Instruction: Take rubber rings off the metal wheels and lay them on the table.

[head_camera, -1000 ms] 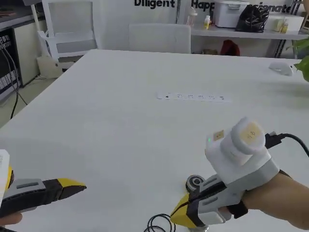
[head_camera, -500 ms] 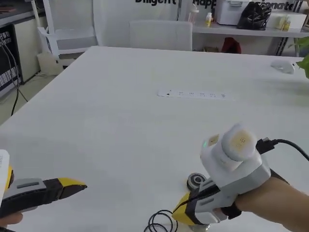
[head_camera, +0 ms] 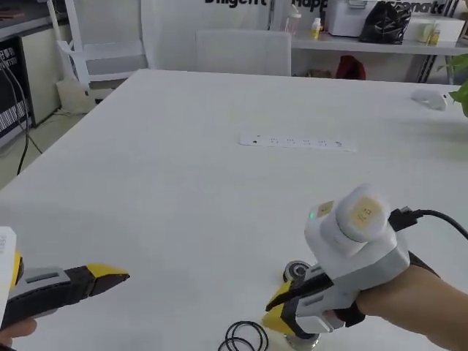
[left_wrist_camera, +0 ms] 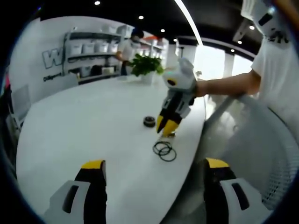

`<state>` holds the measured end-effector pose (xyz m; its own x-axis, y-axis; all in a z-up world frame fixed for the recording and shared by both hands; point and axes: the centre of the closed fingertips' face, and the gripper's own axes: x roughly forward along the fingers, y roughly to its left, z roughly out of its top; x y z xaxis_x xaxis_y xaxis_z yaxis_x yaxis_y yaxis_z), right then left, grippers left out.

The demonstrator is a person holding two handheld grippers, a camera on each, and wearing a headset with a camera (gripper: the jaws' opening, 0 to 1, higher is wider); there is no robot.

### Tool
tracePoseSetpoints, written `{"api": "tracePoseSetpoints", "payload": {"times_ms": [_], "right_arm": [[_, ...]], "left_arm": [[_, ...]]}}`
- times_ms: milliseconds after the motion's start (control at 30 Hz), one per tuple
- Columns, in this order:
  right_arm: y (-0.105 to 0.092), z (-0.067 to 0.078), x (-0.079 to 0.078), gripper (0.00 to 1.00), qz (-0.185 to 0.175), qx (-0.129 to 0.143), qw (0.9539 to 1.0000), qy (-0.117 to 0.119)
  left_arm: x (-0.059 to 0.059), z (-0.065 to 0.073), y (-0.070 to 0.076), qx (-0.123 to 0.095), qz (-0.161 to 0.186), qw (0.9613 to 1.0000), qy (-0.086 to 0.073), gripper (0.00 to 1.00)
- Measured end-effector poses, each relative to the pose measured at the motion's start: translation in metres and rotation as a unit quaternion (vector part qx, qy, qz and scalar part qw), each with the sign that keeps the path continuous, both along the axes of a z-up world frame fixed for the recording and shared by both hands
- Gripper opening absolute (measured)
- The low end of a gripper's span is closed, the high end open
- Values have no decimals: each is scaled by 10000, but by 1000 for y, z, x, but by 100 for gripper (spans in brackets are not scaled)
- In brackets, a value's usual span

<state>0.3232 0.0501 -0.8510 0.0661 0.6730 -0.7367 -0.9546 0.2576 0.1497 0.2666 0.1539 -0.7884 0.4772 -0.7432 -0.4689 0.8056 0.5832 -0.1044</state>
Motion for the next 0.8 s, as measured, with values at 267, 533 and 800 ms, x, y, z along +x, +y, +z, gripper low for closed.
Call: {"api": "tracePoseSetpoints", "payload": {"times_ms": [267,533,800], "right_arm": [[-2,16,13,15,-307,306,9991,-21],[5,47,21,23,-575,1022,9931,45],[0,70,36,36,-934,1482,9845,-60]], "left_arm": [[0,0,0,15,32,10000,20,97],[-2,-4,1,130,12,9998,170,100],[-3,-6,-2,79,34,9996,259,100]]}}
